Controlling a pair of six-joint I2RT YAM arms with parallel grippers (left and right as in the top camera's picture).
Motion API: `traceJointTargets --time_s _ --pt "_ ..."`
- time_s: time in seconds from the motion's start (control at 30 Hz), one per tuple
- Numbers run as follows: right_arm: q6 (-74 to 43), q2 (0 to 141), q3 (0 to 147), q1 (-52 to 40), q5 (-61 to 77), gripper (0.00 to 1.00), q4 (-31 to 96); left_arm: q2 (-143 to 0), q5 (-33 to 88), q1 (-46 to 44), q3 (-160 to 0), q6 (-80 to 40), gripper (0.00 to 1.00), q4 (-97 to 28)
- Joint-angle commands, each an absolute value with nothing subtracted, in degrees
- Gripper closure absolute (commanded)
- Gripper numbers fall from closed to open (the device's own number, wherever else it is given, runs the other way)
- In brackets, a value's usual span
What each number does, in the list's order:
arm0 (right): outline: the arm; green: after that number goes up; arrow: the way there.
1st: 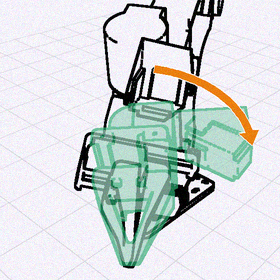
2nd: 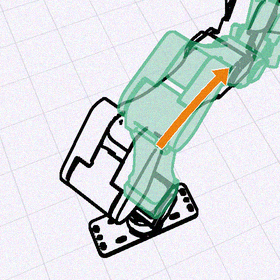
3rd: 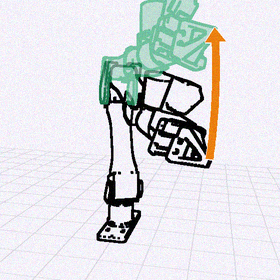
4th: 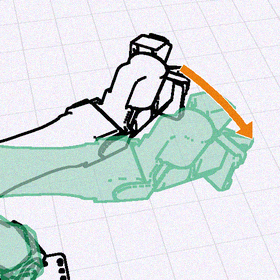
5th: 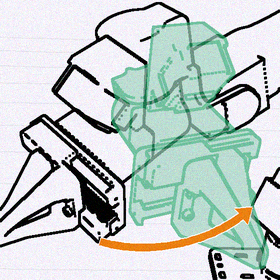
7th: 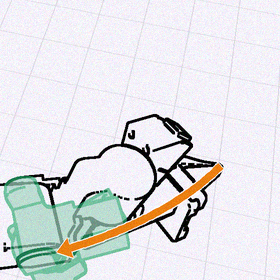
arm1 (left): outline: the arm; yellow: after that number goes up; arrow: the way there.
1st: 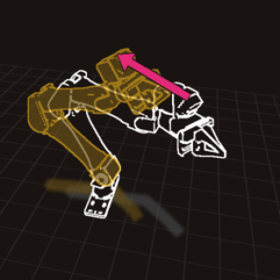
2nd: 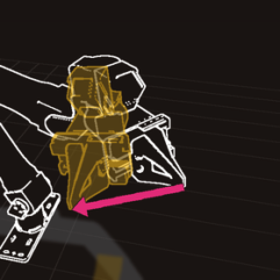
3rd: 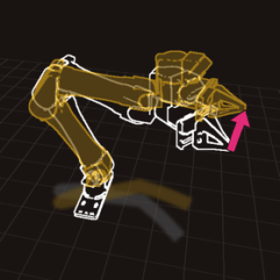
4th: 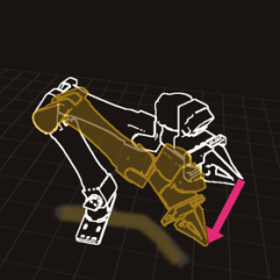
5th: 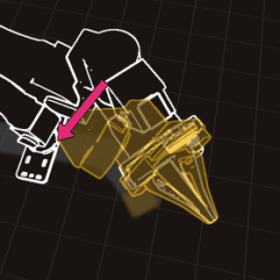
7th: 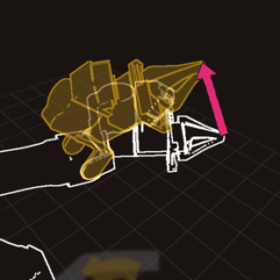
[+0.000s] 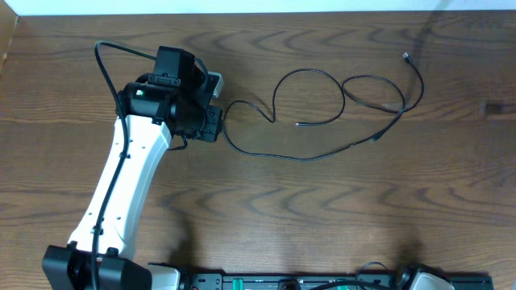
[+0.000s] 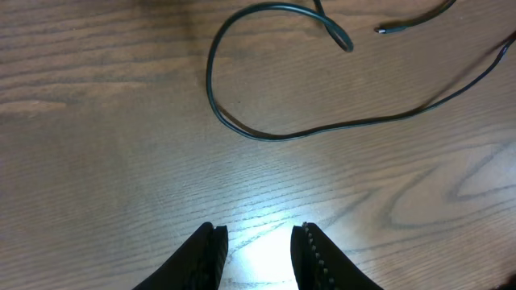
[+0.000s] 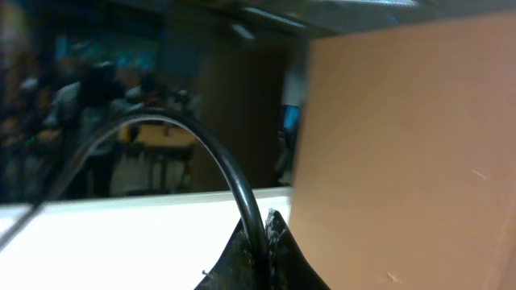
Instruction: Untangle cables
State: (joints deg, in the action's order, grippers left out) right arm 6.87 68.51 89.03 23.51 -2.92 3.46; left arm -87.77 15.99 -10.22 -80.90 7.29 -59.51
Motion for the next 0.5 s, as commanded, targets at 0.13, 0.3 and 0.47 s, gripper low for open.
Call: traceJointTargets --time_s 0.13,0.3,0.47 --pt "-6.44 70.54 89.25 33.74 5.72 0.99 4.49 -87.99 16.01 -10.04 -80.71 6.74 0.67 -59.46" --pt "-6.44 74.15 89.25 35.48 5.69 0.99 6.5 -87.99 16.01 -10.04 -80.71 6.74 0.67 -59.51" --pt "-11.55 79.31 89.25 37.76 5.21 0.99 6.87 -87.99 16.01 -10.04 -80.71 6.74 0.67 -59.51"
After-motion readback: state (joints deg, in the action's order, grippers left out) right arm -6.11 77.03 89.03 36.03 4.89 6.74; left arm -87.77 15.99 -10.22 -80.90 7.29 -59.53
